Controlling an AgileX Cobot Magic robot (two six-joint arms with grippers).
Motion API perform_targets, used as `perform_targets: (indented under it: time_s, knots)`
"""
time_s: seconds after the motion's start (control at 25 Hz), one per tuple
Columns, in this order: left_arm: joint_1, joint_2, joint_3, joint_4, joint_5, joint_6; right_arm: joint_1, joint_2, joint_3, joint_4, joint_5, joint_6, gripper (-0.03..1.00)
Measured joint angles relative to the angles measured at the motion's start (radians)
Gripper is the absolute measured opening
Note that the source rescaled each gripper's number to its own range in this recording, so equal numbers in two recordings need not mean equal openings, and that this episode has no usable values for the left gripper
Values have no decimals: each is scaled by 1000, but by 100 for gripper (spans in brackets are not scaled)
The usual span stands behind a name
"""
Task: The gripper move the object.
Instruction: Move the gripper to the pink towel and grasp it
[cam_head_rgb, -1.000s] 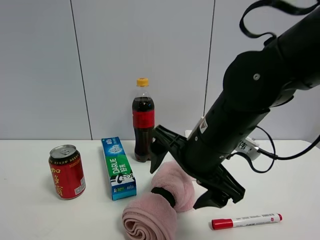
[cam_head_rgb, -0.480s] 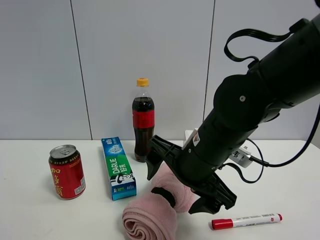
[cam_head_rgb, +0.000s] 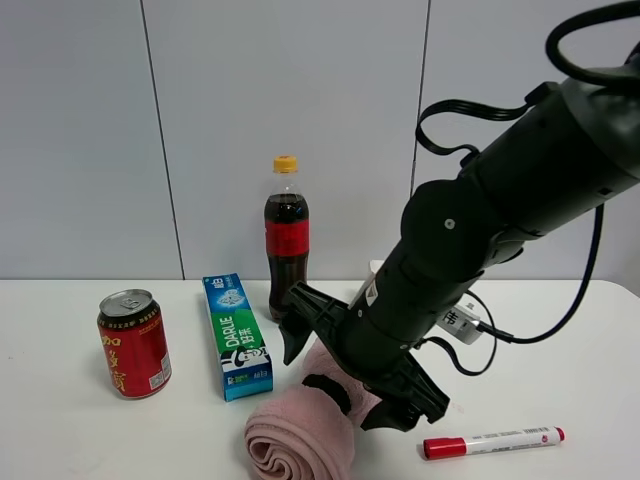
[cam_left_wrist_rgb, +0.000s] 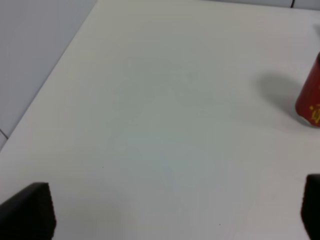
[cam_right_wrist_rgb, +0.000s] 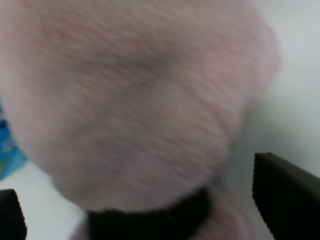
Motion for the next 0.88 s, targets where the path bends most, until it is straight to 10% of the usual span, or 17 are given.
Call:
perform_targets:
  time_s: [0.56, 0.88]
  knots:
    - [0, 0, 0, 0, 0, 0, 0, 83, -74, 0, 113, 0, 76]
    - [0, 0, 0, 0, 0, 0, 0, 88, -81, -4, 109, -2, 13]
